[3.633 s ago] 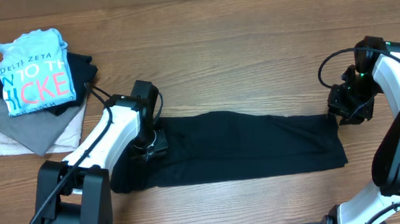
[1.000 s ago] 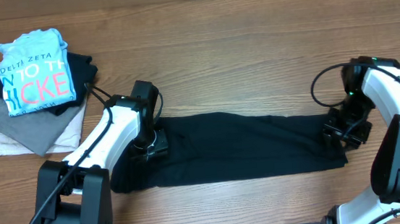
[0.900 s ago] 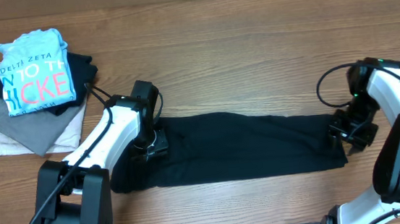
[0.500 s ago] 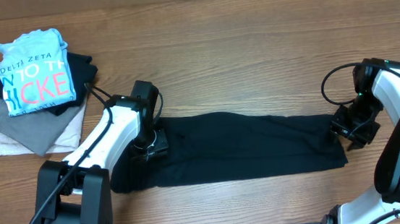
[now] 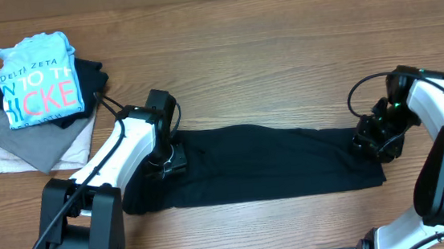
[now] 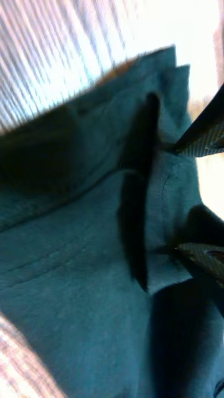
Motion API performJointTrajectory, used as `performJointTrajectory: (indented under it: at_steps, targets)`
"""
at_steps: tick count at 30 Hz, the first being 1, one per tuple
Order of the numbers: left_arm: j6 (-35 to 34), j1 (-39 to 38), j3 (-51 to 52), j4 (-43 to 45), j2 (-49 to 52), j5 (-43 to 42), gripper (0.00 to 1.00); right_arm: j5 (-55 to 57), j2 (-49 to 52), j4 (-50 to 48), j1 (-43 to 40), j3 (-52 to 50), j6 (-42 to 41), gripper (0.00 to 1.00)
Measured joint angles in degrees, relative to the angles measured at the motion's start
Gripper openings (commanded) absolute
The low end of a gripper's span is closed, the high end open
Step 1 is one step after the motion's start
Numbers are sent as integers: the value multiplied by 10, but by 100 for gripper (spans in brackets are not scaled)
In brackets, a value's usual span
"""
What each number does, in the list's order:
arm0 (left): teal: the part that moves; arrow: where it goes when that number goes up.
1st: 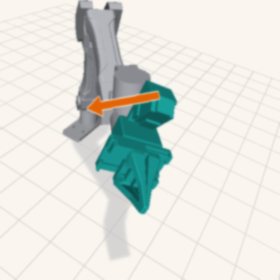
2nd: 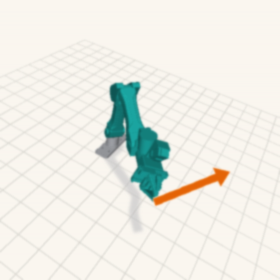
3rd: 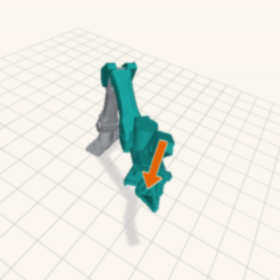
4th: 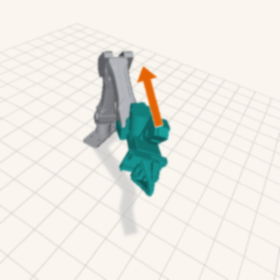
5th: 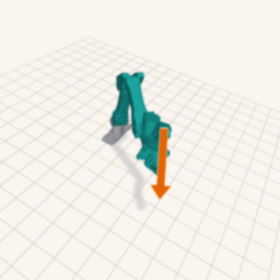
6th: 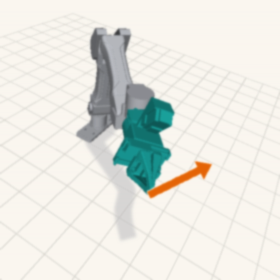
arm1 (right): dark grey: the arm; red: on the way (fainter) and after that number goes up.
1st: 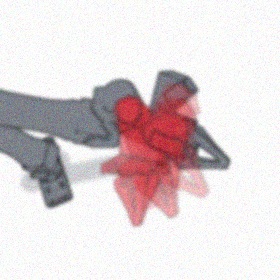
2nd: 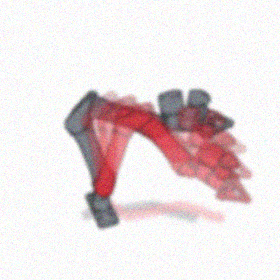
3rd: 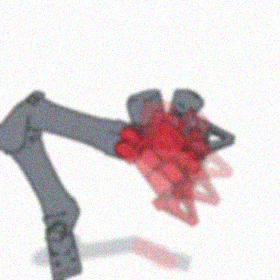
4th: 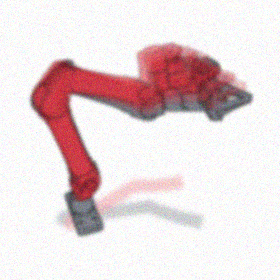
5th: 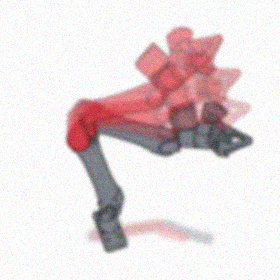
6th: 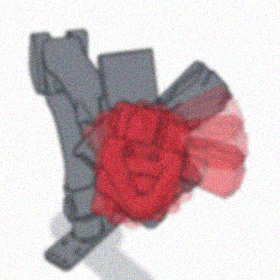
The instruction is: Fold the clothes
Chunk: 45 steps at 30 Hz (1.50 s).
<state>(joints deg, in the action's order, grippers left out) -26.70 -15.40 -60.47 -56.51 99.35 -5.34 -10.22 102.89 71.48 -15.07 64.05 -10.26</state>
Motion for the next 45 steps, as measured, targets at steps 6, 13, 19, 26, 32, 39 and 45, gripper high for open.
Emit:
performJointTrajectory:
  at_steps: [6, 13, 19, 26, 32, 39, 45]
  targets:
    - [0, 0, 0, 0, 0, 0, 45, 27, 0, -14, 1, -32, -28, 4]
    - [0, 0, 0, 0, 0, 0, 45, 65, 0, -9, -14, -34, -91, 4]
    - [0, 0, 0, 0, 0, 0, 45, 94, 0, 2, -40, -34, -122, 4]
    - [0, 0, 0, 0, 0, 0, 45, 43, -9, 31, -44, 19, -93, 33]
    - [0, 0, 1, 0, 0, 0, 45, -38, -43, 33, -31, 97, -30, 40]
    - [0, 0, 1, -2, 0, 0, 45, -45, -44, 25, 35, 71, 0, 41]
    - [0, 0, 1, -10, 0, 0, 45, -19, -22, 8, 49, 16, -6, 41]
